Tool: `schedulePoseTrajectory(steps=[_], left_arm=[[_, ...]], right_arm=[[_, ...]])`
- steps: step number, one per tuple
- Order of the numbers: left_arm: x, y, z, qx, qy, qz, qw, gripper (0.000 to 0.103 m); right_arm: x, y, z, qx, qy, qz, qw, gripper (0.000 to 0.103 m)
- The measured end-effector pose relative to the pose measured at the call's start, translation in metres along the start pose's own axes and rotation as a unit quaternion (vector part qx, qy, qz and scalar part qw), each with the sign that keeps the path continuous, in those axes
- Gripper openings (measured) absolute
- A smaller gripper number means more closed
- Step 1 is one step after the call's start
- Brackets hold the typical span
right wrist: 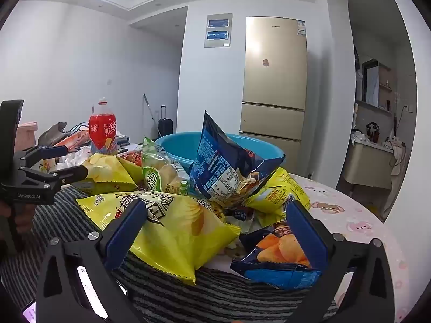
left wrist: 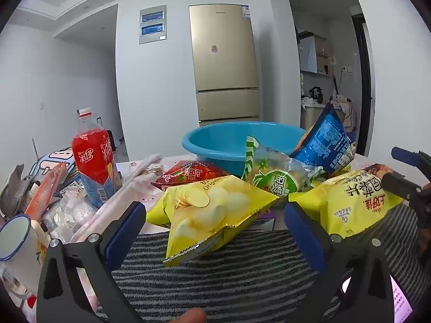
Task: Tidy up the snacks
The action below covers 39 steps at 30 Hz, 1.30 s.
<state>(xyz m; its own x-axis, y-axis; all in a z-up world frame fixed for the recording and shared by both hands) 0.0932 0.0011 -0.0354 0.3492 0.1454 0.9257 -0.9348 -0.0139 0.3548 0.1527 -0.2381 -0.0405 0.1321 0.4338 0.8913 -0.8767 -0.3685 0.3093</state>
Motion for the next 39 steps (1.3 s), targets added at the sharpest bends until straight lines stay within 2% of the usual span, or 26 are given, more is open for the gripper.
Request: schedulePoseTrajectory(steps=[2,4,13,39], left_arm=[[0.000,0.000,-0.002,0.000,0.006,-0.002,1.0000,0.103],[0.001,0.002,-0.005,-0.001,0.013,-0.001,0.9999,0.103],[-0.003,-0.003,0.002,0.003,-0.004,-0.012,0.9999,0.103],[-0.004,-0.004,0.000,0.004,-0.001,-0.016,0.9999,0.103]], right_arm=[[0.001,-0.001,-0.003,0.001,-0.002,-0.001,1.000,0.103],[-0.001,-0.001,0.003,0.009,-0.031,0.001,0.999,0.103],[-0.003,-0.003,0.006,0.009,-0.025,0.000,1.000,0.103],[-0.003,-0.006,-0.002,0.016,-0.020,-0.005,1.000,0.103]])
Point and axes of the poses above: each gripper's, at about its wrist camera, not at the fingertips, and y roughly against the way its jaws point, z to its right, x to its top, the point moved 10 cm from there along -y, roughly the way its jaws point, and after that the axes turned 12 degrees about y, right-handed, at the moved point
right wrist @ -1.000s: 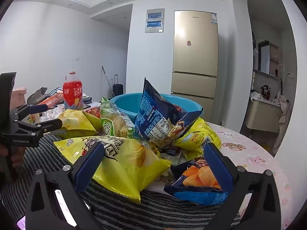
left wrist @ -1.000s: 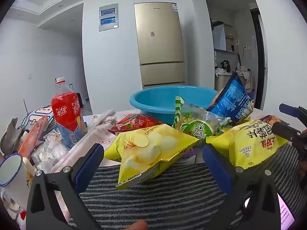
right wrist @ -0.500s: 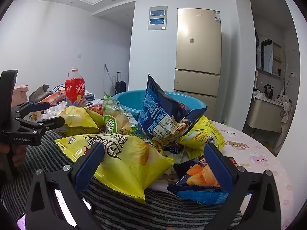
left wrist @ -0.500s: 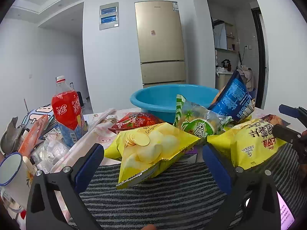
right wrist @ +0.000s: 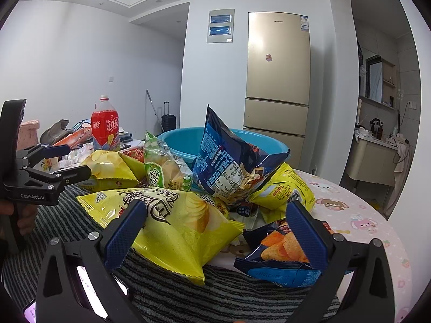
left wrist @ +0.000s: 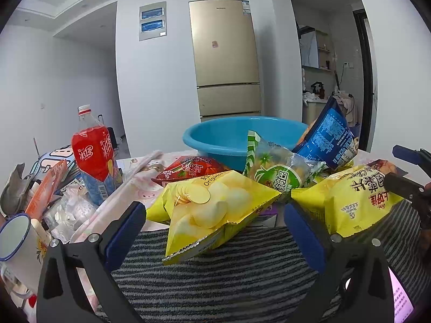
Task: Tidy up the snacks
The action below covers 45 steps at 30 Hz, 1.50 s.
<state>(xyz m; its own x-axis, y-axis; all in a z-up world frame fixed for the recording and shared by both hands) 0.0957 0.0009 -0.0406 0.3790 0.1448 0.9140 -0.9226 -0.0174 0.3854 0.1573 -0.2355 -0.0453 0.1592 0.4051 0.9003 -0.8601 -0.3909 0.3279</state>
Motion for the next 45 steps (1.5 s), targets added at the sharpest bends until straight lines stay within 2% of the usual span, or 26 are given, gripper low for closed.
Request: schedulePoseTrajectory(steps=[45], left_arm=[[-0.0018,-0.0030,-0.0013,0.004,0.000,-0.003,1.0000,0.103]], right_arm=[[0.0009,0.0017,0.0004,-0.001,0.001,0.002,1.000,0.103]])
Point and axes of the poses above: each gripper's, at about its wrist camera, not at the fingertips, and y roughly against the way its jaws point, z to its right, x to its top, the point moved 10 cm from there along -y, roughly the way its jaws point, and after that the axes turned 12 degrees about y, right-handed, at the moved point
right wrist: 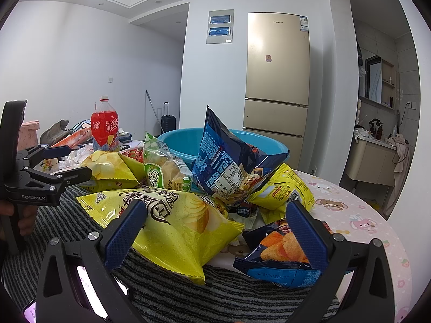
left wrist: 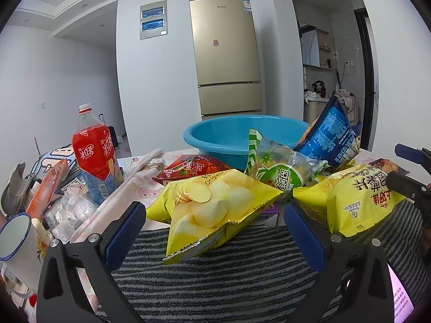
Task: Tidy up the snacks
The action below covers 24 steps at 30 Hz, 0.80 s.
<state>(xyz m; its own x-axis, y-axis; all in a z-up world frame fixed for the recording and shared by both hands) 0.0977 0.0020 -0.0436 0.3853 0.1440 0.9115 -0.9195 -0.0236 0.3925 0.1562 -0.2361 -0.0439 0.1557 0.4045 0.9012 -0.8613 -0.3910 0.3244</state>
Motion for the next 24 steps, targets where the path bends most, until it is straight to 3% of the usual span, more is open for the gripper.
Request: schedulePoseTrajectory(steps=[24], left_arm=[[-0.0018,-0.0026,0.0003,0.003,-0.001,-0.005,1.0000,0.103]], right_arm=[[-0.0005,-0.0003,-0.0003,0.000,-0.001,0.000,1.000,0.103]])
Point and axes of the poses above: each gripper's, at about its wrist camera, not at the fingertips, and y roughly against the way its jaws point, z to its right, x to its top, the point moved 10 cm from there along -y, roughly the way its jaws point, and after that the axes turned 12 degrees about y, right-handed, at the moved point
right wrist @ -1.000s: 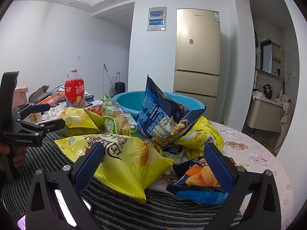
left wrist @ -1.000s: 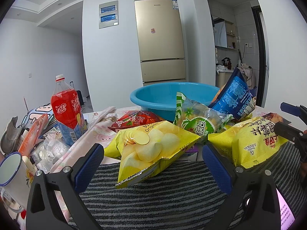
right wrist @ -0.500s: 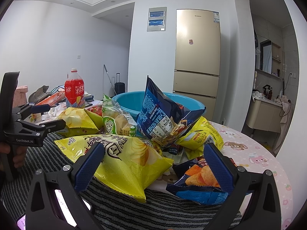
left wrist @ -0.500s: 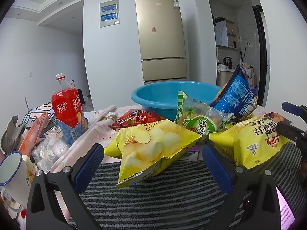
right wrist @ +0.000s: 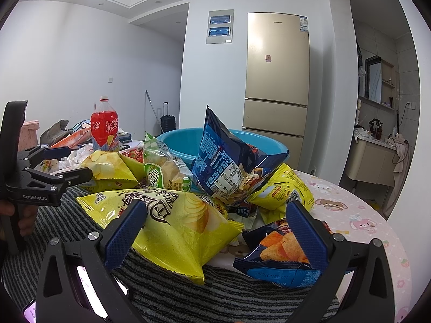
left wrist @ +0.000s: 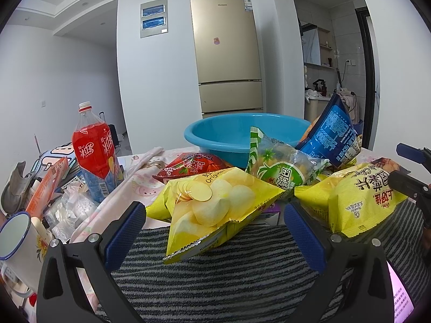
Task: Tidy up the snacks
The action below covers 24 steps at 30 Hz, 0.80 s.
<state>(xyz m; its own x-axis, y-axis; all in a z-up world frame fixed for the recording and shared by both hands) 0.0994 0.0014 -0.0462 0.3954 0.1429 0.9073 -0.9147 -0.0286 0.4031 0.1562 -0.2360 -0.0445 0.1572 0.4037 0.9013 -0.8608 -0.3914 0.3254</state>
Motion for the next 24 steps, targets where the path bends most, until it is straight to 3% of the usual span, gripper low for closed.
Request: schedulePoseTrajectory(steps=[5,7,9,15,20,23,24], left_arm=[[0.000,-0.001,-0.003,0.000,0.007,-0.007,1.0000,0.103],[0.001,0.000,-0.005,-0.020,0.018,-0.015,0.9995,0.103],[0.000,-0.003,-0.005,-0.045,0.023,-0.037,0.9980,0.103],[-0.008,-0.033,-0.020,-0.049,0.021,-0.113,0.9922,0.103],[-0.006,-0.055,-0.020,-0.064,0.106,-0.161,0.9791,0.103],[0.001,-0.065,-0.020,-0.068,0.167,-0.175,0.9679,0.103],[0.003,-0.068,-0.019,-0.061,0.171,-0.172,0.9681,0.103]], right_arm=[[0.000,0.002,0.004,-0.001,-0.004,0.001,1.000,0.103],[0.000,0.003,0.005,-0.002,-0.006,0.002,1.000,0.103],[0.000,0.004,0.006,-0.002,-0.006,0.003,1.000,0.103],[0.000,0.004,0.007,-0.004,-0.005,0.002,1.000,0.103],[0.000,0.003,0.007,-0.003,-0.006,0.001,1.000,0.103],[0.000,0.003,0.007,-0.002,-0.007,0.001,1.000,0.103],[0.000,0.003,0.007,-0.002,-0.007,0.000,1.000,0.103]])
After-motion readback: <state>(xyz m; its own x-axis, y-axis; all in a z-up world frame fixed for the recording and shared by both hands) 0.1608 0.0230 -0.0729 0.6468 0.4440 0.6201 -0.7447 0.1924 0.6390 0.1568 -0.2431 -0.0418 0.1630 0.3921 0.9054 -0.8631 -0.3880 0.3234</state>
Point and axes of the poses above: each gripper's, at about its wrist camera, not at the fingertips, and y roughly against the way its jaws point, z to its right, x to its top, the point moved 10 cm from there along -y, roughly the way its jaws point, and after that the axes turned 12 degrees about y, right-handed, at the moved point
